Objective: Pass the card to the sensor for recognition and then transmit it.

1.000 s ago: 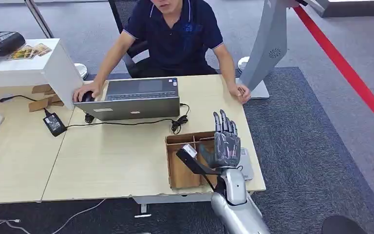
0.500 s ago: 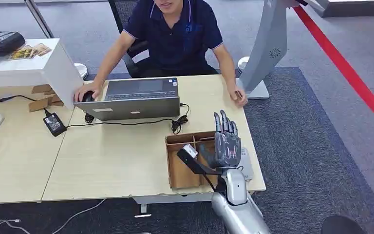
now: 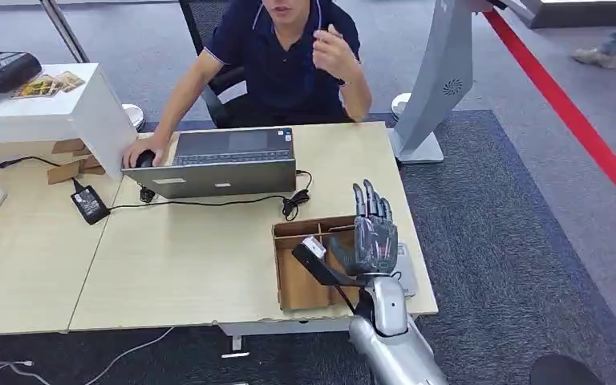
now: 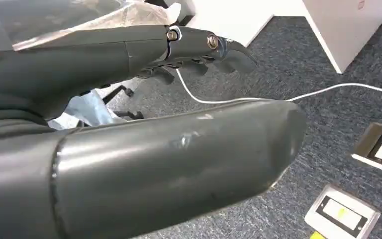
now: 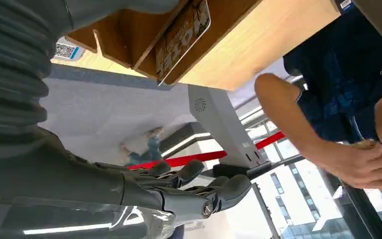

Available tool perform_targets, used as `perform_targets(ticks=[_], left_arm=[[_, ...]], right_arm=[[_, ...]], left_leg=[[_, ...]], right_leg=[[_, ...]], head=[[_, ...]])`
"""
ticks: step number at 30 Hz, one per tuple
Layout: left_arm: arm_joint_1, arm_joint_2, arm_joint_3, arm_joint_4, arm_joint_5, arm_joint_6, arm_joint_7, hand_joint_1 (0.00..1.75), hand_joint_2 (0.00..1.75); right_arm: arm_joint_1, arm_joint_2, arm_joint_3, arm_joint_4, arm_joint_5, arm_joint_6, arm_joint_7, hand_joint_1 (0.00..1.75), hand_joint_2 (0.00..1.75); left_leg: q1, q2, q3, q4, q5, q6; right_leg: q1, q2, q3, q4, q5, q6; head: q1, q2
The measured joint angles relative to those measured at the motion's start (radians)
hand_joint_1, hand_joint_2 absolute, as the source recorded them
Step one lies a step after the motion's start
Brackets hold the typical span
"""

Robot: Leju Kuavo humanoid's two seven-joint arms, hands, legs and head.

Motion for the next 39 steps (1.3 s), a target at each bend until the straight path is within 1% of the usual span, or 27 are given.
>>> perform_targets(ticks=[2, 3, 9, 14, 15, 17, 18, 23, 24, 25, 26, 27, 29, 31, 36, 39], left_arm=[[0.000, 0.000, -0.001, 0.000, 0.000, 0.000, 0.000, 0.00, 0.00], [0.000, 0.000, -0.001, 0.000, 0.001, 0.000, 0.000, 0.00, 0.00], [0.000, 0.000, -0.002, 0.000, 0.002, 0.000, 0.000, 0.00, 0.00], [0.000, 0.001, -0.003, 0.000, 0.002, 0.000, 0.000, 0.00, 0.00], [0.000, 0.001, -0.004, 0.000, 0.003, 0.000, 0.000, 0.00, 0.00], [0.000, 0.001, -0.005, 0.000, 0.003, 0.000, 0.000, 0.00, 0.00], [0.000, 0.001, -0.006, 0.000, 0.004, 0.000, 0.000, 0.00, 0.00], [0.000, 0.002, -0.010, 0.000, 0.005, 0.000, 0.000, 0.00, 0.00], [0.000, 0.002, -0.010, 0.000, 0.005, 0.000, 0.000, 0.00, 0.00], [0.000, 0.002, -0.010, 0.000, 0.005, 0.000, 0.000, 0.00, 0.00], [0.000, 0.002, -0.010, 0.000, 0.005, 0.000, 0.000, 0.00, 0.00], [0.000, 0.002, -0.011, 0.000, 0.005, 0.000, 0.000, 0.00, 0.00], [0.000, 0.002, -0.011, 0.000, 0.005, 0.000, 0.000, 0.00, 0.00], [0.000, 0.002, -0.011, 0.000, 0.005, 0.000, 0.000, 0.00, 0.00], [0.000, 0.002, -0.011, 0.000, 0.006, 0.000, 0.000, 0.00, 0.00], [0.000, 0.002, -0.011, 0.000, 0.006, 0.000, 0.000, 0.00, 0.00]], right_arm=[[0.000, 0.000, 0.000, 0.000, 0.000, 0.000, 0.000, 0.00, 1.75], [0.000, 0.000, 0.000, 0.000, 0.000, 0.000, 0.000, 0.03, 1.75], [0.000, 0.000, 0.000, 0.000, -0.002, 0.000, 0.000, 0.03, 1.75], [0.000, 0.000, 0.000, 0.003, -0.004, 0.000, 0.000, 0.07, 1.75], [0.000, 0.000, 0.000, 0.003, -0.005, 0.000, 0.000, 0.10, 1.75], [0.000, 0.000, 0.000, 0.003, -0.005, 0.000, 0.000, 0.10, 1.75], [0.000, 0.000, 0.000, 0.003, -0.005, 0.000, 0.000, 0.14, 1.75], [0.000, 0.000, 0.000, 0.003, -0.009, 0.000, 0.000, 0.16, 1.75], [0.000, 0.000, 0.000, 0.003, -0.009, 0.000, 0.000, 0.17, 1.75], [0.000, 0.000, 0.000, 0.003, -0.010, 0.000, 0.000, 0.23, 1.75], [0.000, 0.000, 0.000, 0.004, -0.010, 0.000, 0.000, 0.23, 1.75], [0.000, 0.000, 0.000, 0.004, -0.010, 0.000, 0.000, 0.28, 1.75], [0.000, 0.000, 0.000, 0.004, -0.011, 0.000, 0.000, 0.28, 1.75], [0.000, 0.000, 0.000, 0.004, -0.011, 0.000, 0.000, 0.35, 1.75], [0.000, 0.000, 0.000, 0.004, -0.011, 0.000, 0.000, 0.37, 1.75], [0.000, 0.000, 0.000, 0.004, -0.012, 0.000, 0.000, 0.44, 1.75]], left_leg=[[0.000, 0.000, 0.000, 0.000, 0.000, 0.000], [0.000, 0.000, 0.000, 0.000, 0.000, 0.000], [0.000, 0.000, 0.000, 0.000, 0.000, 0.000], [0.000, 0.000, 0.000, 0.000, 0.000, 0.000], [0.000, 0.000, 0.000, 0.000, 0.000, 0.000], [0.000, 0.000, 0.000, 0.000, 0.000, 0.000], [0.000, 0.000, 0.000, 0.000, 0.000, 0.000], [0.000, 0.000, 0.000, 0.000, 0.000, 0.000], [0.000, 0.000, 0.000, 0.000, 0.000, 0.000], [0.000, 0.000, 0.000, 0.000, 0.000, 0.000], [0.000, 0.000, 0.000, 0.000, 0.000, 0.000], [0.000, 0.000, 0.000, 0.000, 0.000, 0.000], [0.000, 0.000, 0.000, 0.000, 0.000, 0.000], [0.000, 0.000, 0.000, 0.000, 0.000, 0.000], [0.000, 0.000, 0.000, 0.000, 0.000, 0.000], [0.000, 0.000, 0.000, 0.000, 0.000, 0.000]], right_leg=[[0.000, 0.000, 0.000, 0.000, 0.000, 0.000], [0.000, 0.000, 0.000, 0.000, 0.000, 0.000], [0.000, 0.000, 0.000, 0.000, 0.000, 0.000], [0.000, 0.000, 0.000, 0.000, 0.000, 0.000], [0.000, 0.000, 0.000, 0.000, 0.000, 0.000], [0.000, 0.000, 0.000, 0.000, 0.000, 0.000], [0.000, 0.000, 0.000, 0.000, 0.000, 0.000], [0.000, 0.000, 0.000, 0.000, 0.000, 0.000], [0.000, 0.000, 0.000, 0.000, 0.000, 0.000], [0.000, 0.000, 0.000, 0.000, 0.000, 0.000], [0.000, 0.000, 0.000, 0.000, 0.000, 0.000], [0.000, 0.000, 0.000, 0.000, 0.000, 0.000], [0.000, 0.000, 0.000, 0.000, 0.000, 0.000], [0.000, 0.000, 0.000, 0.000, 0.000, 0.000], [0.000, 0.000, 0.000, 0.000, 0.000, 0.000], [0.000, 0.000, 0.000, 0.000, 0.000, 0.000]], head=[[0.000, 0.000], [0.000, 0.000], [0.000, 0.000], [0.000, 0.000], [0.000, 0.000], [0.000, 0.000], [0.000, 0.000], [0.000, 0.000], [0.000, 0.000], [0.000, 0.000], [0.000, 0.000], [0.000, 0.000], [0.000, 0.000], [0.000, 0.000], [0.000, 0.000], [0.000, 0.000]])
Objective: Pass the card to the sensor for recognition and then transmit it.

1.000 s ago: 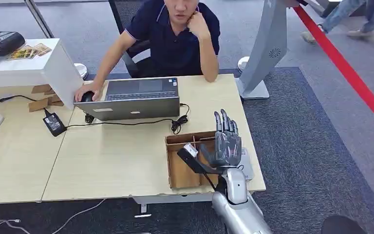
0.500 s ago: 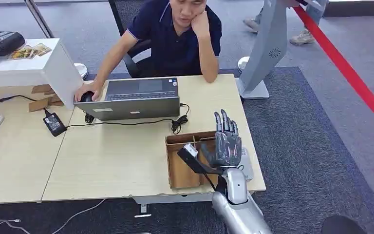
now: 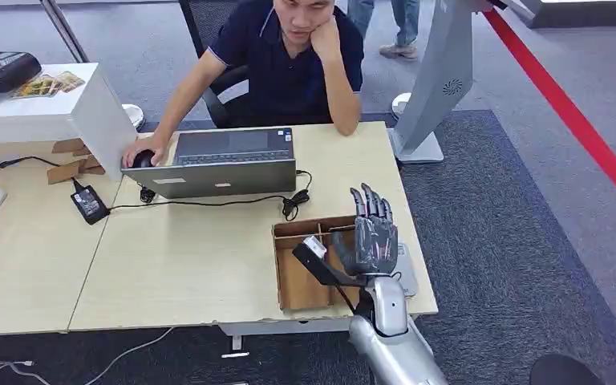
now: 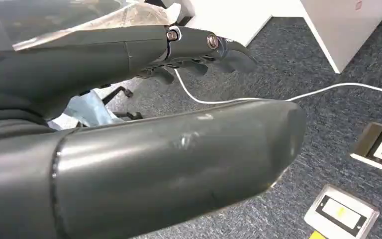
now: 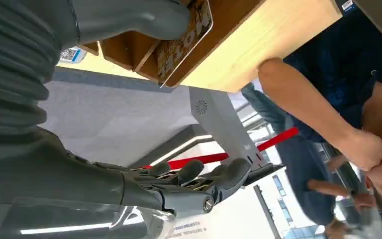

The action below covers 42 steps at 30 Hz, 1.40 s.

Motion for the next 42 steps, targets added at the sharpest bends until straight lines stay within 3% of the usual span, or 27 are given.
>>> perform_targets(ticks=[21, 23, 42], left_arm=[[0.000, 0.000, -0.005, 0.000, 0.008, 0.000, 0.000, 0.00, 0.00], [0.000, 0.000, -0.006, 0.000, 0.008, 0.000, 0.000, 0.00, 0.00], [-0.001, 0.002, -0.007, 0.000, 0.014, 0.000, 0.000, 0.00, 0.00]], right_arm=[[0.000, 0.000, 0.000, 0.002, -0.002, 0.000, 0.000, 0.72, 1.75], [0.000, 0.000, 0.001, 0.007, -0.003, 0.000, 0.003, 0.80, 1.75], [0.003, -0.010, 0.026, 0.040, -0.009, 0.000, 0.018, 0.86, 1.75]], left_leg=[[0.000, 0.000, -0.001, 0.000, 0.000, 0.000], [0.000, 0.000, -0.001, 0.000, 0.000, 0.000], [0.000, 0.000, -0.002, 0.000, 0.000, 0.000]], right_leg=[[0.000, 0.000, -0.001, 0.000, 0.000, 0.000], [0.000, 0.000, -0.001, 0.000, 0.000, 0.000], [0.000, 0.000, -0.002, 0.000, 0.000, 0.000]], head=[[0.000, 0.000], [0.000, 0.000], [0.000, 0.000]])
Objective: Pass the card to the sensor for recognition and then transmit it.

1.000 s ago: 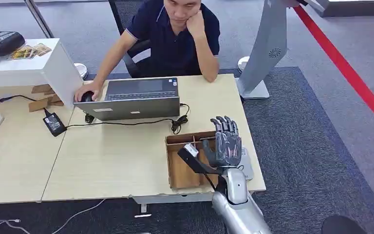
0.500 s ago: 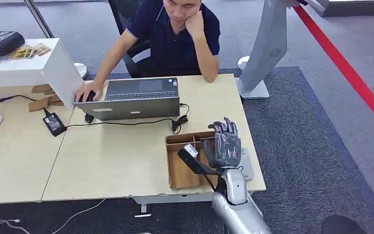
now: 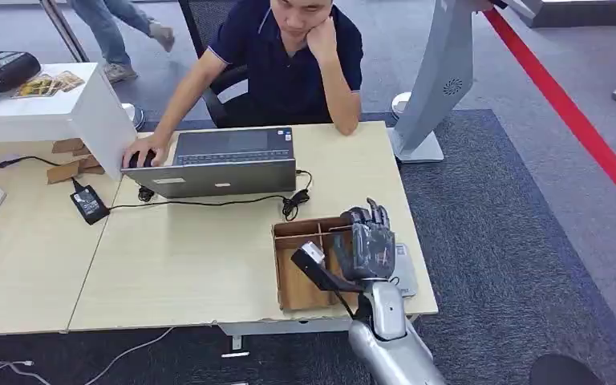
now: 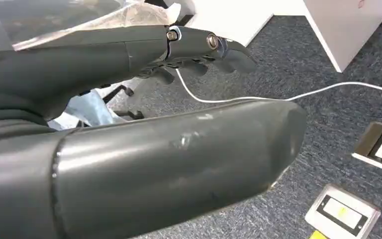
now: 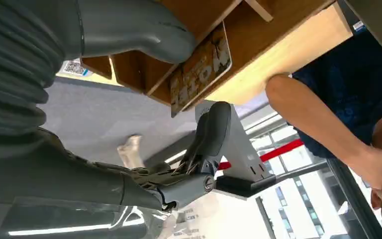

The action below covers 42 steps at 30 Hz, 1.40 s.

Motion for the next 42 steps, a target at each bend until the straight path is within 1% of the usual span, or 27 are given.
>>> perform_targets(ticks=[3, 4, 5, 6, 7, 13, 23, 28, 29, 30, 33, 35, 37, 39, 42], left_arm=[[0.000, 0.000, 0.000, 0.000, 0.002, 0.000, 0.000, 0.00, 0.00], [0.000, 0.000, 0.000, 0.000, 0.002, 0.000, 0.000, 0.00, 0.00], [0.000, 0.000, 0.000, 0.000, 0.002, 0.000, 0.001, 0.00, 0.00], [0.000, 0.000, 0.000, 0.000, 0.002, 0.000, 0.002, 0.00, 0.00], [0.000, 0.000, 0.000, 0.000, 0.002, 0.000, 0.002, 0.00, 0.00], [0.000, 0.000, 0.000, 0.000, 0.005, 0.000, 0.002, 0.00, 0.00], [0.001, 0.000, 0.000, 0.000, 0.012, 0.000, 0.008, 0.00, 0.00], [0.004, 0.001, 0.000, 0.000, 0.012, 0.000, 0.012, 0.00, 0.00], [0.006, 0.002, 0.000, 0.000, 0.012, 0.000, 0.013, 0.00, 0.00], [0.008, 0.002, 0.001, 0.000, 0.012, 0.000, 0.015, 0.00, 0.00], [0.017, 0.005, 0.005, 0.000, 0.012, 0.000, 0.022, 0.00, 0.00], [0.021, 0.006, 0.014, 0.000, 0.015, 0.000, 0.025, 0.00, 0.00], [0.025, 0.008, 0.026, 0.000, 0.016, 0.000, 0.029, 0.00, 0.00], [0.030, 0.010, 0.036, 0.000, 0.013, 0.000, 0.030, 0.00, 0.00], [0.031, 0.010, 0.051, 0.000, 0.005, 0.000, 0.029, 0.00, 0.00]], right_arm=[[0.000, 0.000, 0.005, 0.005, -0.003, 0.000, 0.002, 0.94, 1.75], [0.000, 0.000, 0.006, 0.007, -0.005, 0.000, 0.002, 1.45, 1.75], [0.001, 0.000, 0.007, 0.009, -0.006, 0.000, 0.002, 1.68, 1.75], [0.001, 0.000, 0.007, 0.009, -0.007, 0.000, 0.002, 1.68, 1.75], [0.001, 0.000, 0.007, 0.009, -0.008, 0.000, 0.002, 1.75, 1.75], [0.001, 0.000, 0.008, 0.009, -0.013, 0.000, 0.000, 1.75, 1.75], [0.011, 0.000, 0.006, 0.008, -0.014, 0.000, -0.031, 1.75, 1.75], [0.033, 0.001, -0.010, -0.020, -0.008, -0.001, -0.077, 1.75, 1.75], [0.037, 0.002, -0.016, -0.031, -0.010, -0.002, -0.091, 1.75, 1.75], [0.047, 0.003, -0.026, -0.051, -0.015, -0.002, -0.120, 1.75, 1.75], [0.076, 0.013, -0.065, -0.168, -0.050, -0.003, -0.202, 1.75, 1.75], [0.102, 0.025, -0.103, -0.302, -0.087, -0.005, -0.258, 1.75, 1.75], [0.128, 0.032, -0.139, -0.454, -0.132, -0.006, -0.266, 1.75, 1.75], [0.148, 0.029, -0.173, -0.590, -0.148, -0.010, -0.230, 1.75, 1.75], [0.189, 0.030, -0.224, -0.790, -0.199, -0.010, -0.231, 1.75, 1.75]], left_leg=[[0.000, 0.000, 0.000, 0.000, 0.000, 0.000], [0.000, 0.000, 0.000, 0.000, 0.000, 0.000], [0.000, 0.000, 0.000, 0.000, 0.000, 0.000], [0.000, 0.000, 0.000, 0.000, 0.000, 0.000], [0.000, 0.000, 0.000, 0.000, 0.000, 0.000], [0.000, 0.000, 0.000, 0.000, 0.000, 0.000], [0.000, 0.000, 0.000, 0.000, 0.000, 0.000], [0.000, 0.000, 0.000, 0.000, 0.000, 0.000], [0.000, 0.000, 0.000, 0.000, 0.000, 0.000], [0.000, 0.000, 0.000, 0.000, 0.000, 0.000], [0.000, 0.000, 0.000, 0.000, 0.000, 0.000], [0.000, 0.000, 0.000, 0.000, 0.000, 0.000], [0.000, 0.000, 0.000, 0.000, 0.000, 0.000], [0.000, 0.000, 0.000, 0.000, 0.000, 0.000], [0.000, 0.000, 0.000, 0.000, -0.001, 0.000]], right_leg=[[0.000, 0.000, 0.000, 0.000, 0.000, 0.000], [0.000, 0.000, 0.000, 0.000, 0.000, 0.000], [0.000, 0.000, 0.000, 0.000, 0.000, 0.000], [0.000, 0.000, 0.000, 0.000, 0.000, 0.000], [0.000, 0.000, 0.000, 0.000, 0.000, 0.000], [0.000, 0.000, 0.000, 0.000, 0.000, 0.000], [0.000, 0.000, 0.000, 0.000, 0.000, 0.000], [0.000, 0.000, 0.000, 0.000, 0.000, 0.000], [0.000, 0.000, 0.000, 0.000, 0.000, 0.000], [0.000, 0.000, 0.000, 0.000, 0.000, 0.000], [0.000, 0.000, -0.001, 0.000, 0.000, 0.000], [0.000, 0.000, -0.001, 0.000, 0.000, 0.000], [0.000, 0.000, -0.001, 0.000, 0.000, 0.000], [0.000, 0.001, -0.001, 0.000, 0.000, 0.000], [0.000, 0.001, -0.001, -0.001, 0.000, 0.000]], head=[[0.000, 0.000], [0.000, 0.000], [0.000, 0.000], [0.000, 0.000], [0.000, 0.000], [0.000, 0.000], [0.000, 0.000], [0.000, 0.000], [0.000, 0.000], [0.000, 0.000], [0.000, 0.000], [0.000, 0.000], [0.000, 0.000], [0.000, 0.000], [0.000, 0.000]])
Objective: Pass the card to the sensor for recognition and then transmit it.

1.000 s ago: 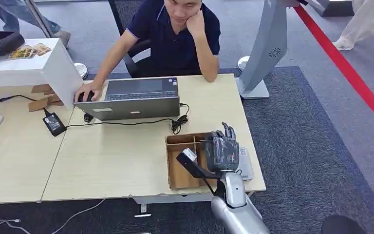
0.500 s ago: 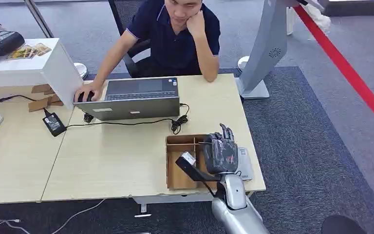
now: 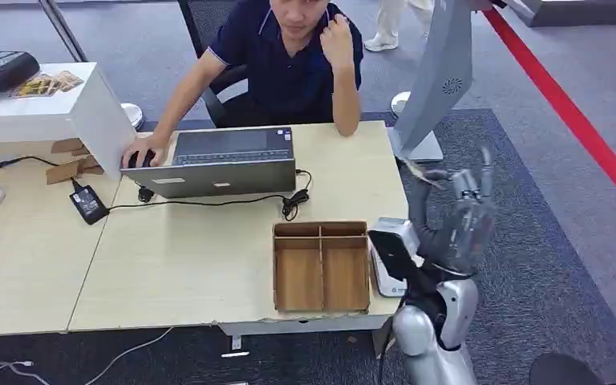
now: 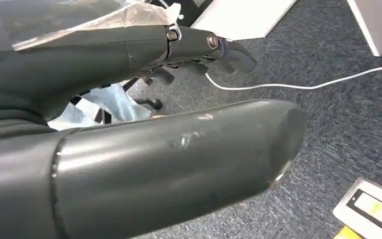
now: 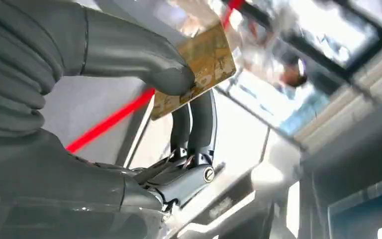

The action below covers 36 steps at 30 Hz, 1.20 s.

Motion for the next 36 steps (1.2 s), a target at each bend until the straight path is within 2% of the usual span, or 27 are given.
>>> perform_targets(ticks=[5, 12, 19, 22, 29, 36], left_arm=[[0.000, 0.000, 0.019, 0.000, -0.011, 0.000, -0.001, 0.00, 0.00], [-0.002, 0.000, 0.032, 0.000, -0.006, 0.000, 0.002, 0.00, 0.00], [-0.005, 0.000, 0.034, -0.002, -0.003, 0.000, 0.006, 0.00, 0.00], [-0.008, 0.000, 0.034, -0.002, 0.001, 0.000, 0.006, 0.00, 0.00], [-0.013, -0.001, 0.033, -0.002, 0.000, 0.000, -0.002, 0.00, 0.00], [-0.015, -0.001, 0.032, -0.002, 0.000, 0.000, -0.006, 0.00, 0.00]], right_arm=[[0.058, 0.014, -0.092, -0.212, -0.108, 0.001, -0.048, 1.75, 1.75], [0.115, 0.032, -0.161, -0.277, -0.146, 0.009, -0.069, 1.75, 1.75], [0.129, 0.051, -0.173, -0.252, -0.133, 0.011, -0.068, 1.75, 1.75], [0.127, 0.060, -0.170, -0.223, -0.145, 0.012, -0.094, 1.75, 1.75], [0.106, 0.081, -0.106, -0.085, -0.134, 0.016, -0.140, 1.75, 1.75], [0.082, 0.079, -0.032, 0.007, -0.133, 0.016, -0.121, 1.75, 1.75]], left_leg=[[0.000, 0.001, 0.000, 0.000, 0.000, 0.000], [0.001, 0.001, 0.000, 0.000, 0.000, 0.000], [0.001, 0.001, 0.000, 0.000, 0.000, 0.000], [0.001, 0.001, -0.001, -0.001, 0.000, 0.000], [0.001, 0.000, -0.002, -0.001, 0.000, 0.000], [0.001, 0.000, -0.002, -0.001, 0.000, 0.000]], right_leg=[[0.000, 0.001, 0.000, 0.000, 0.000, 0.000], [0.000, 0.001, 0.000, 0.000, 0.000, 0.000], [0.001, 0.000, 0.001, 0.000, 0.000, 0.000], [0.001, 0.000, 0.001, 0.001, 0.000, 0.000], [0.001, -0.001, 0.001, 0.001, 0.000, 0.000], [0.001, -0.001, 0.000, 0.001, 0.000, -0.001]], head=[[0.000, 0.000], [0.000, 0.000], [0.000, 0.000], [0.000, 0.000], [0.000, 0.000], [0.000, 0.000]])
